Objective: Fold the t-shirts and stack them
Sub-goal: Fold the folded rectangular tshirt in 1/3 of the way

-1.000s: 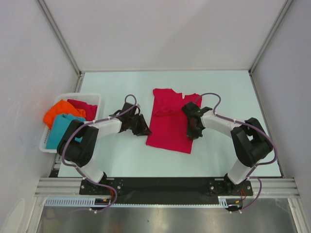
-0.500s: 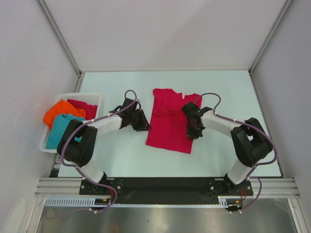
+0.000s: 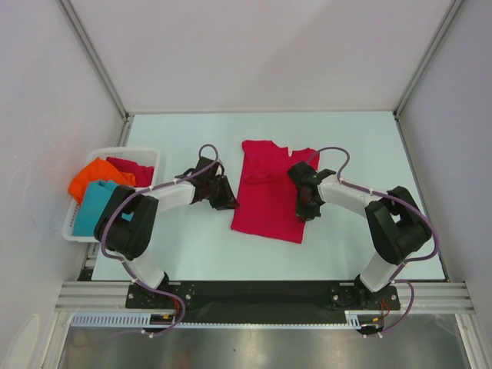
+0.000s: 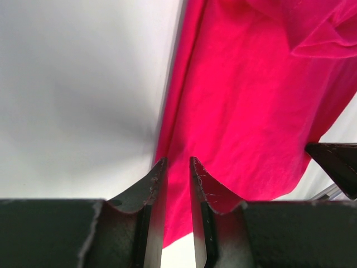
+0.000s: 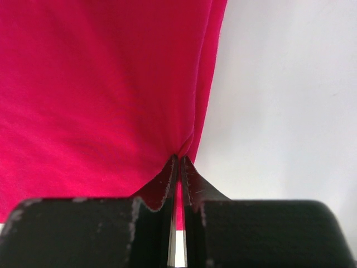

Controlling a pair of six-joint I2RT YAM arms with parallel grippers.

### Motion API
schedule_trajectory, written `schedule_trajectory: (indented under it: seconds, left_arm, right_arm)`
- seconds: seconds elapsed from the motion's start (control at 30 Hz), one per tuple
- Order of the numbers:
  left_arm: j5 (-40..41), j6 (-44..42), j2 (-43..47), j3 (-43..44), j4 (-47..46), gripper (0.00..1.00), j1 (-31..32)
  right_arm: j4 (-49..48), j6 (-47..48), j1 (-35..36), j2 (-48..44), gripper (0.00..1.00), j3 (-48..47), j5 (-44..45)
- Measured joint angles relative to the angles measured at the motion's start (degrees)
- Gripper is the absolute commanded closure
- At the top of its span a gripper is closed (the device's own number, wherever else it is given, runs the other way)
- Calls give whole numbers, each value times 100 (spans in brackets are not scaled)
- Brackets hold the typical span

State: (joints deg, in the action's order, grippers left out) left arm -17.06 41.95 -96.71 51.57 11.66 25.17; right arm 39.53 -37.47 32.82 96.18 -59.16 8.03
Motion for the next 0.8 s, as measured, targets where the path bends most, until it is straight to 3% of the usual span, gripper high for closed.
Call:
schedule_trajectory:
  seconds: [0.33, 0.43, 0.53, 0.8]
  left_arm:
    - [-9, -2, -197, 0, -63, 76, 0]
    - [-13, -2, -221, 0, -111, 83, 0]
    - [-22, -9, -229, 0, -151, 100, 0]
    - [-72, -15, -229, 0, -208, 100, 0]
  right_arm:
    - [9, 0, -2, 0, 95, 0, 11]
    - [11, 0, -4, 0, 96, 0, 11]
    - [17, 0, -4, 0, 100, -2, 13]
    - [52, -2, -4, 0, 100, -11, 17]
